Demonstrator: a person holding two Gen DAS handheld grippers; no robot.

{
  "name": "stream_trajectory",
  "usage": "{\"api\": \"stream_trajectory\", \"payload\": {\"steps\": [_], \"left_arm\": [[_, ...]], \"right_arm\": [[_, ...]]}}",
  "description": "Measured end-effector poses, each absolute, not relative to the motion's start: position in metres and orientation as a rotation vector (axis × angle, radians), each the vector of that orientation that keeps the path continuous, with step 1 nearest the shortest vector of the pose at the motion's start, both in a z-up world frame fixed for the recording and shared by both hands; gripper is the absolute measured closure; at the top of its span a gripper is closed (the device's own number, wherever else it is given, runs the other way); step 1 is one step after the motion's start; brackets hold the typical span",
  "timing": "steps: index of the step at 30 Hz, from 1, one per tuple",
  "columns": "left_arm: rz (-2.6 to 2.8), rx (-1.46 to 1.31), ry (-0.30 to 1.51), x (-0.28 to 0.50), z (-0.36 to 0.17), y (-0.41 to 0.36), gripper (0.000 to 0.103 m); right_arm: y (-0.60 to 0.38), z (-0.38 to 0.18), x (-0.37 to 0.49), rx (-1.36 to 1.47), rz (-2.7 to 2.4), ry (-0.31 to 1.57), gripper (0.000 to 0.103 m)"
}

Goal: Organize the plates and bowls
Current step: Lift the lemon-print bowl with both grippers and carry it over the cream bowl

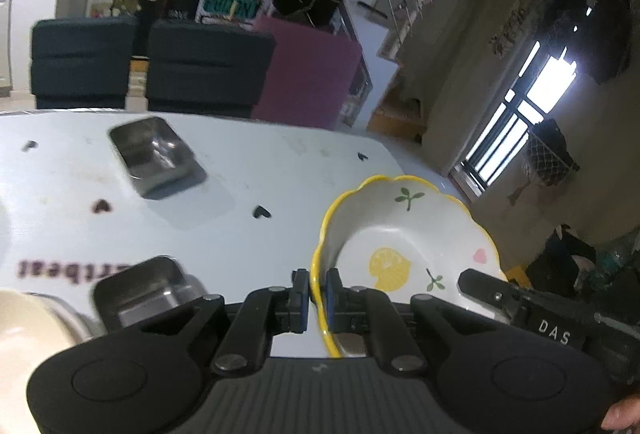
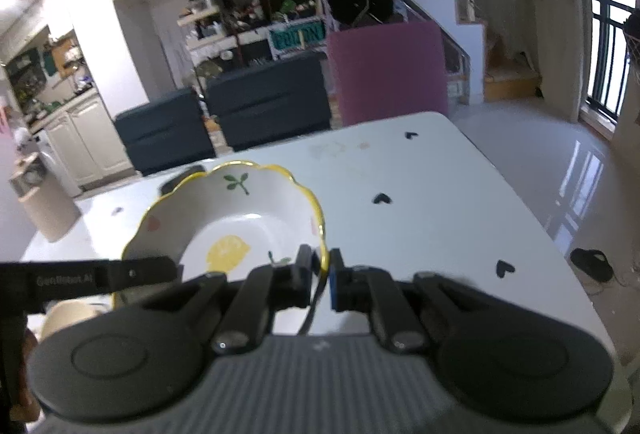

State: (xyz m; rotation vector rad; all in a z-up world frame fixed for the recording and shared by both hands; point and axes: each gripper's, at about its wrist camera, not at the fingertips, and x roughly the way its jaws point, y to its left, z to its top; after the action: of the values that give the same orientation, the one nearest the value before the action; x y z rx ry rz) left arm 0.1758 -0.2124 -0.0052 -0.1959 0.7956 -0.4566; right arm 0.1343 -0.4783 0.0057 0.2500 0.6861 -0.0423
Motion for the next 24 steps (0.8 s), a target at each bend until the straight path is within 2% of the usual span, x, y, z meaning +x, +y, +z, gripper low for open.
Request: {"api": "stream_trajectory", "payload": {"steps": [15, 24], "left_arm": [[-0.259, -0.212, 0.719, 0.098, 0.06, -0.1, 0.095], [-0.172, -0.254, 0.697, 0.091, 0.06, -0.003, 0.095]], "right_arm": [[-0.389, 0.055, 0.104, 0.261, 0.14, 0.625, 0.094], [-0.31, 0.064, 0.131, 0.215, 0.26, 0.655, 0.093]]}}
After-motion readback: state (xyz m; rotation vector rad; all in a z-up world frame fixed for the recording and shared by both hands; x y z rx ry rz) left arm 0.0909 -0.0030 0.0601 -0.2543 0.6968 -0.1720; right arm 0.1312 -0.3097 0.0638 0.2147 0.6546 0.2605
